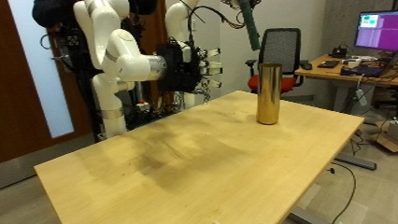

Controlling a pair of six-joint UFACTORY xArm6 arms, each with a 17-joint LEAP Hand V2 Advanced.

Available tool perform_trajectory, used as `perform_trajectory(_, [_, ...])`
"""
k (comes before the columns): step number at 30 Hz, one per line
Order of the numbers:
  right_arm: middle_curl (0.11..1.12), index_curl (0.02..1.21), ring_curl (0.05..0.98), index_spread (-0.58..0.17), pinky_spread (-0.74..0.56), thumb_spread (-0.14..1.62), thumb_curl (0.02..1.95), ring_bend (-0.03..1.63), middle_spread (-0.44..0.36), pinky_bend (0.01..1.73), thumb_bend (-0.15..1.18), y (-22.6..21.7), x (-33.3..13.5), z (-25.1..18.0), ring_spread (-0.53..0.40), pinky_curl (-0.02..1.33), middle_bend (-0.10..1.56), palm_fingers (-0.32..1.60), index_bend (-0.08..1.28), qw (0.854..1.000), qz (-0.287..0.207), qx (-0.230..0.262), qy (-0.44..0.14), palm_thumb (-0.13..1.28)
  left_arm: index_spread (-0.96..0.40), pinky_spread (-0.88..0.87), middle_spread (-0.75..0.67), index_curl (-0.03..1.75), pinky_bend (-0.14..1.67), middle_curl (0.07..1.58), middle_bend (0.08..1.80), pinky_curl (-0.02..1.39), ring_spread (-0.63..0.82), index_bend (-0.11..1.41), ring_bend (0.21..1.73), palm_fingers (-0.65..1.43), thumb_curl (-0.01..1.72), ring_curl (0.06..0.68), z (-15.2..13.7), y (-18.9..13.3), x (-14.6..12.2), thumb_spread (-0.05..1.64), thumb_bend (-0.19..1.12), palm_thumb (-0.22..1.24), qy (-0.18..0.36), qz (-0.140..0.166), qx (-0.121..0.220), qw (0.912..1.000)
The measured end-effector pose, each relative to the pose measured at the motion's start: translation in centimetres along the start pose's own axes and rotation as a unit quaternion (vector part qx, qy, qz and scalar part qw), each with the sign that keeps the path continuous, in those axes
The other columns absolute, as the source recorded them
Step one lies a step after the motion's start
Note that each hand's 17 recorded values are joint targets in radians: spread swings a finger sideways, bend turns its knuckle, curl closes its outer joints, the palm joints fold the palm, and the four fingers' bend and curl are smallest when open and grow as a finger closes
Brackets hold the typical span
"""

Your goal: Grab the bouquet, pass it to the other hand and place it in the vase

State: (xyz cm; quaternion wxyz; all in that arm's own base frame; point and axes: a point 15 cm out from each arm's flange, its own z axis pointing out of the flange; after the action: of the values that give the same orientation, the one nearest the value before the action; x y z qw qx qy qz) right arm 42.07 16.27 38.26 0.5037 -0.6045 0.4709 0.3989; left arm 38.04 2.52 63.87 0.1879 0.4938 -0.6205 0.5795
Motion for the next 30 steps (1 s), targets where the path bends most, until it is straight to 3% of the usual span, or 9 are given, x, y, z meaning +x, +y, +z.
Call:
perform_trajectory(9, [0.28, 0.2, 0.25, -0.317, 0.34, 0.94, 0.45, 0.39, 0.133, 0.47, -0.03, 0.0, 0.2, 0.3, 0.175, 0.34, 0.18, -0.04, 0.14, 1.0, 0.003, -0.004, -0.002, 0.75, -0.75, -0.57, -0.57, 1.44, 1.1, 1.1, 1.03, 0.68, -0.41, 0.37, 1.44, 1.07, 0.91, 0.574, -1.8, -0.8, -4.8, 0.18, -0.02, 1.12, 0.0, -0.029, 0.015, 0.9995])
perform_trajectory(18, [0.28, 0.22, 0.257, -0.304, 0.33, 0.95, 0.45, 0.39, 0.133, 0.47, -0.02, 0.1, 0.3, 0.4, 0.171, 0.33, 0.18, -0.01, 0.16, 1.0, 0.002, -0.006, -0.002, 0.77, -0.73, -0.58, -0.57, 1.48, 1.09, 1.11, 1.02, 0.69, -0.41, 0.35, 1.44, 1.07, 0.92, 0.58, -1.7, -0.7, -10.7, 0.18, -0.02, 1.12, -0.006, -0.065, 0.02, 0.9976])
perform_trajectory(23, [0.28, 0.24, 0.259, -0.3, 0.33, 0.95, 0.45, 0.4, 0.127, 0.46, -0.03, 0.0, 0.2, 0.5, 0.172, 0.32, 0.18, 0.0, 0.16, 1.0, 0.001, -0.007, -0.002, 0.77, -0.72, -0.6, -0.58, 1.49, 1.1, 1.11, 1.0, 0.69, -0.41, 0.31, 1.43, 1.05, 0.9, 0.578, -1.6, 0.4, -13.4, 0.24, -0.05, 1.04, -0.014, -0.083, 0.013, 0.9963])
perform_trajectory(24, [0.28, 0.24, 0.259, -0.299, 0.33, 0.95, 0.45, 0.4, 0.127, 0.46, -0.03, 0.0, 0.3, 0.5, 0.172, 0.32, 0.19, 0.0, 0.16, 1.0, 0.001, -0.007, -0.002, 0.77, -0.71, -0.6, -0.57, 1.49, 1.11, 1.11, 0.99, 0.68, -0.41, 0.28, 1.41, 1.02, 0.88, 0.573, -1.6, 0.6, -14.0, 0.28, -0.08, 0.97, -0.019, -0.086, 0.011, 0.9961])
perform_trajectory(27, [0.29, 0.25, 0.259, -0.301, 0.33, 0.95, 0.45, 0.4, 0.126, 0.46, -0.03, 0.1, 0.2, 0.5, 0.167, 0.32, 0.19, 0.01, 0.16, 1.0, 0.0, -0.007, -0.003, 0.77, -0.69, -0.63, -0.57, 1.48, 1.08, 1.1, 0.95, 0.66, -0.44, 0.2, 1.32, 0.85, 0.81, 0.548, -1.6, 1.9, -16.5, 0.41, -0.08, 0.81, -0.041, -0.1, -0.006, 0.9941])
perform_trajectory(28, [0.29, 0.25, 0.259, -0.299, 0.33, 0.95, 0.45, 0.4, 0.126, 0.46, -0.03, 0.1, 0.2, 0.4, 0.166, 0.32, 0.18, 0.01, 0.16, 1.0, 0.001, -0.007, -0.003, 0.77, -0.67, -0.6, -0.56, 1.45, 0.9, 1.08, 0.92, 0.62, -0.44, 0.17, 1.19, 0.46, 0.75, 0.509, -1.6, 2.4, -17.3, 0.55, -0.14, 0.66, -0.05, -0.105, -0.013, 0.9931])
perform_trajectory(29, [0.29, 0.26, 0.259, -0.298, 0.32, 0.95, 0.46, 0.4, 0.126, 0.46, -0.03, 0.0, 0.2, 0.4, 0.161, 0.32, 0.19, 0.01, 0.17, 1.0, 0.0, -0.006, -0.002, 0.77, -0.55, -0.14, -0.3, 1.34, 0.61, 0.96, 0.53, 0.59, -0.09, 0.13, 0.94, -0.32, 0.62, 0.462, -1.5, 3.0, -18.3, 0.71, -0.13, 0.46, -0.056, -0.114, -0.023, 0.9917])
perform_trajectory(30, [0.29, 0.26, 0.259, -0.298, 0.32, 0.95, 0.46, 0.4, 0.126, 0.45, -0.03, 0.1, 0.2, 0.5, 0.16, 0.32, 0.18, 0.02, 0.17, 1.0, 0.0, -0.008, -0.003, 0.77, -0.45, 0.04, -0.13, 1.27, 0.55, 0.88, 0.38, 0.5, 0.08, 0.06, 0.86, -0.34, 0.57, 0.378, -1.3, 3.3, -19.2, 0.74, -0.09, 0.4, -0.057, -0.119, -0.029, 0.9908])
